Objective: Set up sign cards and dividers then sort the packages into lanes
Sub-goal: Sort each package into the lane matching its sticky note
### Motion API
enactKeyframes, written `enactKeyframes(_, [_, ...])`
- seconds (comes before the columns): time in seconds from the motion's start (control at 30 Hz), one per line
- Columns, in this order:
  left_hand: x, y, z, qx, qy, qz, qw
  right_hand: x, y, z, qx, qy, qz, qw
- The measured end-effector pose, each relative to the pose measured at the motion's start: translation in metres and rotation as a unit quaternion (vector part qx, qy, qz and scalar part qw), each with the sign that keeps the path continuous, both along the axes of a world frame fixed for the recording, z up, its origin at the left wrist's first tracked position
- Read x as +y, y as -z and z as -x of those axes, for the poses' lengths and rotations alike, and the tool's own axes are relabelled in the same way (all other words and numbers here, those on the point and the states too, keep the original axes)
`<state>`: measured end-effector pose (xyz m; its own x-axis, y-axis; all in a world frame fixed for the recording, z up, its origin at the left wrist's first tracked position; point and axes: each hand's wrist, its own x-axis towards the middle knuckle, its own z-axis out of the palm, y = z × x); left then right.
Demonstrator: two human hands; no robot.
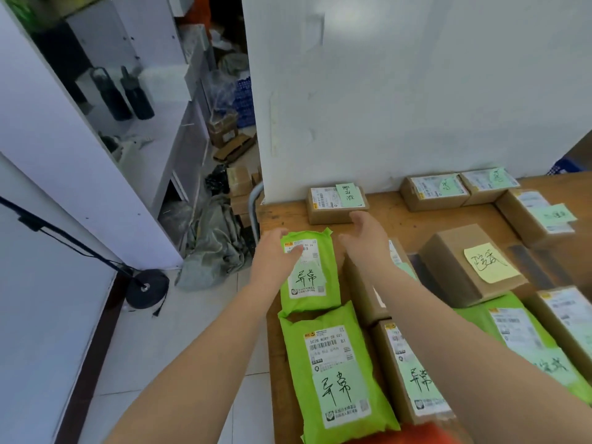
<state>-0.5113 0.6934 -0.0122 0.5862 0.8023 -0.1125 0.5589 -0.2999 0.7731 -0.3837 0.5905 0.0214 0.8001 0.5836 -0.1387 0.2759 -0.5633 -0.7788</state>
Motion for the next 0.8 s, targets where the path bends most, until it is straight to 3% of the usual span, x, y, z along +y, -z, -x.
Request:
enactKeyframes(0.17, [0.008, -0.015, -0.046, 0.028, 0.025, -0.02, 0.999, -0.001, -0.01, -0.059, 0.008, -0.002, 0.009, 1.0])
enactKeyframes(0.33, [0.023, 0.005, -0.103, 0.058, 0.004, -0.007, 0.998, 0.017, 0.013, -0.117, -0.006, -0.028, 0.045, 0.999])
enactKeyframes(0.8, [0.053, 0.062, -0.183, 0.018, -0.176, 0.087, 0.98, 0.069, 0.095, -0.177, 0.079, -0.027, 0.034, 0.996])
